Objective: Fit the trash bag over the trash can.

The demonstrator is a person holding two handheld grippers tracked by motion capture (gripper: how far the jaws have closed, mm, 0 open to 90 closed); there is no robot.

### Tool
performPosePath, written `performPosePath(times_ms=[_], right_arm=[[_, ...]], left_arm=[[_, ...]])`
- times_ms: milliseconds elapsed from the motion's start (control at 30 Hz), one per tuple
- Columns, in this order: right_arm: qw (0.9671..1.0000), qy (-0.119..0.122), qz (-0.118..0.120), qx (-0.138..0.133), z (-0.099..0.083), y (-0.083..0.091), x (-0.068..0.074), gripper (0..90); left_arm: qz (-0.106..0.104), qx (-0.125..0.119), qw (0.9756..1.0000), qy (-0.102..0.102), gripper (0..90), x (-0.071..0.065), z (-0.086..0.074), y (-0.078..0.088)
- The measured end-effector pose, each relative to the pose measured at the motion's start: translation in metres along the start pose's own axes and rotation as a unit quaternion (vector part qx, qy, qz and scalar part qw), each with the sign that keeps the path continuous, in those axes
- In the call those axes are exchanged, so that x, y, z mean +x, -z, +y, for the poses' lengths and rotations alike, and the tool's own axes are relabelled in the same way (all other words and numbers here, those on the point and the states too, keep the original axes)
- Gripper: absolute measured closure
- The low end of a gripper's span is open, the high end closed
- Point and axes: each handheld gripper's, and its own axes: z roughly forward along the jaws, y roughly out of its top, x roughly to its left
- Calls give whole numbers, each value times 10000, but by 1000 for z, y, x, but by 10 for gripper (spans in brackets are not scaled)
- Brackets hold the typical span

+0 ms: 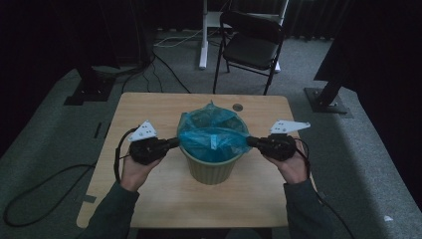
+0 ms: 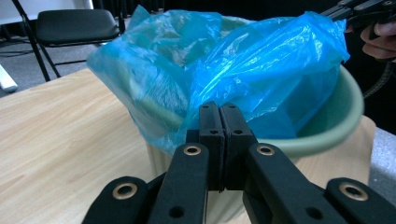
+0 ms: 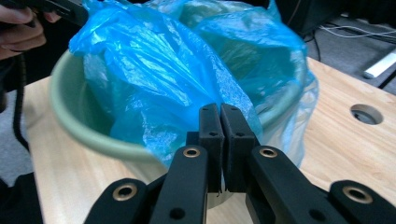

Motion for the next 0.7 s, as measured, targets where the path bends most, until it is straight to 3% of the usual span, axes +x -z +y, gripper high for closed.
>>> performPosePath(times_ms=[400, 700], right_arm=[[9995, -39, 262, 166, -22, 7, 11, 885], [9987, -63, 462, 202, -26, 0, 16, 888]], left_arm=[[-142, 151, 9998, -38, 888, -12, -16, -1], [-302, 98, 9995, -4, 889, -18, -20, -2]])
